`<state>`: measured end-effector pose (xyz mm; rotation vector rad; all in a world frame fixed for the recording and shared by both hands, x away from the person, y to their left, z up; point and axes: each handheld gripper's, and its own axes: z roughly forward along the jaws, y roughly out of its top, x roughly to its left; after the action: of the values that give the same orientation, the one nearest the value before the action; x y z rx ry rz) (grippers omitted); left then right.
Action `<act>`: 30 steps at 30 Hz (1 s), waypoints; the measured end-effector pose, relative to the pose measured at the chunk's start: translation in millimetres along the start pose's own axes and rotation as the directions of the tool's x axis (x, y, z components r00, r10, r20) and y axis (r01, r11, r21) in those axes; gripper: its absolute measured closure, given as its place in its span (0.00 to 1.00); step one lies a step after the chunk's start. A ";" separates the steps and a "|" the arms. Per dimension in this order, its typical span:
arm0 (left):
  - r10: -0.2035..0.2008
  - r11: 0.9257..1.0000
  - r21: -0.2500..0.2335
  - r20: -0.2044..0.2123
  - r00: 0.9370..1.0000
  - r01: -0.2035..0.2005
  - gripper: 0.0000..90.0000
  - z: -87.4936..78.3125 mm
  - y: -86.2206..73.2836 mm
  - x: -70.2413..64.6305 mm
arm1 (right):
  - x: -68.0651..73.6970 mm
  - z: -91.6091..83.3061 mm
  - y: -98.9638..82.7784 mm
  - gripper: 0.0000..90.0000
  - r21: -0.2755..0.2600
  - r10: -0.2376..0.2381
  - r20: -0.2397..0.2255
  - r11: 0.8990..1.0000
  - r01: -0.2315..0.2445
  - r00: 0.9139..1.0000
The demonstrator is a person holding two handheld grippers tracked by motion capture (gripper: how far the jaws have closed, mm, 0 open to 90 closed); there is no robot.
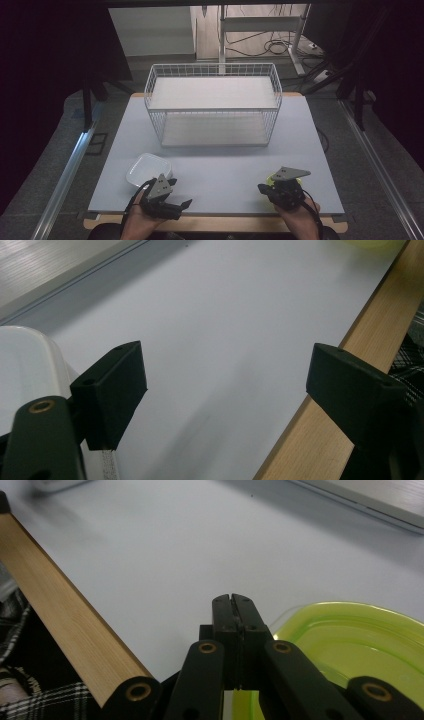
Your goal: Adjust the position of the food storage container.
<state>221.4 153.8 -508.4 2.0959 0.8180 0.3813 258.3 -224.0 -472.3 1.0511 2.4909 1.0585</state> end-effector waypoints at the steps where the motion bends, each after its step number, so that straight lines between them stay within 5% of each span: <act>1: 0.001 1.000 -0.002 -0.001 1.000 -0.001 0.18 0.1 0.2 -0.4 | -1.0 -5.2 -1.0 0.99 -0.012 0.007 -0.010 1.000 -0.007 1.000; 14: 0.011 1.000 -0.001 -0.004 1.000 -0.011 0.18 0.9 0.7 -2.1 | 11.8 -20.1 -31.4 0.99 0.046 0.005 -0.055 0.999 -0.002 0.998; 30: 0.025 0.999 0.020 0.005 1.000 -0.025 0.18 4.1 0.6 -3.9 | -20.7 -16.1 -47.2 0.99 0.106 0.050 0.040 0.993 -0.054 0.998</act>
<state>221.0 148.5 -510.4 2.1263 0.7969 0.3830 240.8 -269.6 -495.2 1.1603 2.5282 0.9193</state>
